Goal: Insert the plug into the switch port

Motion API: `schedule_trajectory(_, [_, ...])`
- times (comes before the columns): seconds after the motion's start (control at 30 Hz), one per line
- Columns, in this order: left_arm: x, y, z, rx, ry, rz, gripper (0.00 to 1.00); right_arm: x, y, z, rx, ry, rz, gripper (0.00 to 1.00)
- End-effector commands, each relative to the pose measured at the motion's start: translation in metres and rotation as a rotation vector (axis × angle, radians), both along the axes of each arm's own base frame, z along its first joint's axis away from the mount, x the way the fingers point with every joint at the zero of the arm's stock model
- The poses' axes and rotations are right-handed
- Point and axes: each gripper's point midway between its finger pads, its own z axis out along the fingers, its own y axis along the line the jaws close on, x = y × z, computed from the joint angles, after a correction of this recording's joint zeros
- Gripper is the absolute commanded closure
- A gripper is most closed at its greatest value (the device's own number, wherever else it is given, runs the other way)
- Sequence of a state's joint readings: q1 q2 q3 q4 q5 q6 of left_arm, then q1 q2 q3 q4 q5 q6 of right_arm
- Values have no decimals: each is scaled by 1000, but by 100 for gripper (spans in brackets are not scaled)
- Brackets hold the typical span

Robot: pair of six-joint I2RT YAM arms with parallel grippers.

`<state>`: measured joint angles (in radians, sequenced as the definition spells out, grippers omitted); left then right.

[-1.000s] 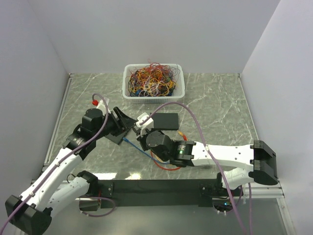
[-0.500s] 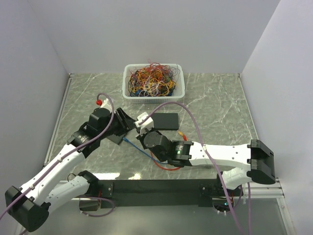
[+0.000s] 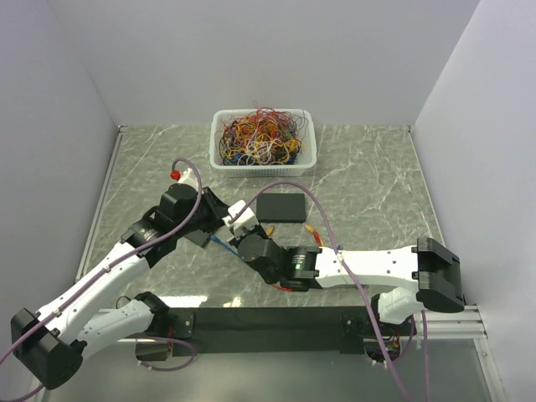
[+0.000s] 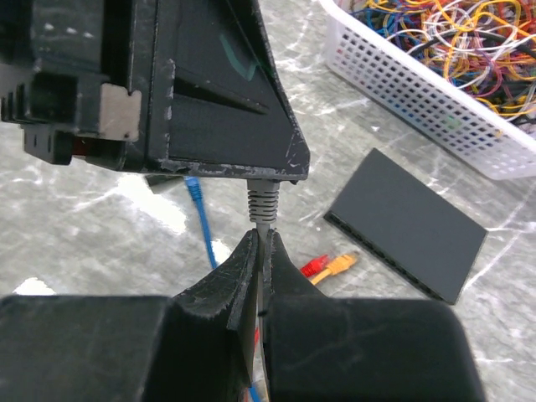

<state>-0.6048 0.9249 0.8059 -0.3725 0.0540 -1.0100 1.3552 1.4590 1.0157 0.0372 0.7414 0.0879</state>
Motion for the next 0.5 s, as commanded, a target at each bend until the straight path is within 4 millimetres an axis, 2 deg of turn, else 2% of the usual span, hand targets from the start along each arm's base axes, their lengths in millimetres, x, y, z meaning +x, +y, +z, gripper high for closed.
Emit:
schedule_trajectory(0.0, [8,4,12,19,-37,34,95,6,4,35,78,-48,-50,100])
schedule_trajectory(0.03, [9,4,12,22,-37,33,99,6,5,34,80,-45,-50,100])
schedule_trajectory(0.07, [9,3,10,24,-35,31,99,4,5,37,88,-40,-39,100])
schedule_trajectory(0.1, [8,3,9,27,-32,29,99,3,5,39,101,-38,-36,93])
schedule_trajectory(0.13, [8,3,9,30,-35,27,100,3,4,41,118,-35,-30,77])
schedule_trajectory(0.17, [8,3,9,30,-39,25,99,2,0,53,160,-31,-24,65])
schedule_trajectory(0.23, [12,9,10,45,-71,52,99,6,-3,57,218,12,4,37])
schedule_trajectory(0.3, [14,12,10,53,-95,62,99,5,-9,68,295,60,39,32])
schedule_trajectory(0.33, [15,12,18,37,-127,66,99,9,-10,71,327,94,83,32])
schedule_trajectory(0.37, [16,13,18,38,-139,71,100,8,-16,86,388,98,108,30])
schedule_trajectory(0.43, [18,14,23,39,-184,67,100,11,-21,84,461,174,187,30])
schedule_trajectory(0.47, [19,13,35,8,-236,66,99,12,-28,100,528,168,218,30])
